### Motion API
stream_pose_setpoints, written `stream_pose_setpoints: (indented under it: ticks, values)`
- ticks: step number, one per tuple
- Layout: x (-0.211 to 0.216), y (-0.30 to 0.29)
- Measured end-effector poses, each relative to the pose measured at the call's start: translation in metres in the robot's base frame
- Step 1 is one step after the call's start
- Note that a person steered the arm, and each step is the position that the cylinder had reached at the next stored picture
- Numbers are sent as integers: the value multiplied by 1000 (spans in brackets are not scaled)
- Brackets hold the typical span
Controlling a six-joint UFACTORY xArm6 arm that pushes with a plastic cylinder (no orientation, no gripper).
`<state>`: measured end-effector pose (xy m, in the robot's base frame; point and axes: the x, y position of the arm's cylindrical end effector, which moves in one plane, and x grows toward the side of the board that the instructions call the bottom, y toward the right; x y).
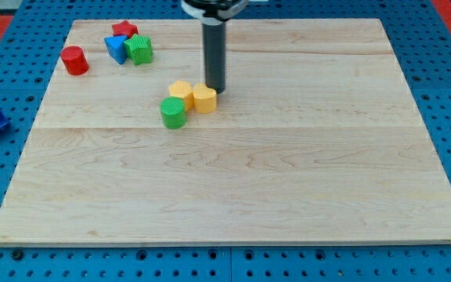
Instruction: Push the green star into yellow heart
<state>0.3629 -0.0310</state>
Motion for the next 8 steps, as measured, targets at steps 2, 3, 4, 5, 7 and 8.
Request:
stream_pose_setpoints:
  ticks: [2,3,4,5,7,8]
  values:
    - [-70,-8]
    - [-128,-50]
    - [-170,-99]
    - [-170,-125]
    - [-159,-204]
    - [-136,-193]
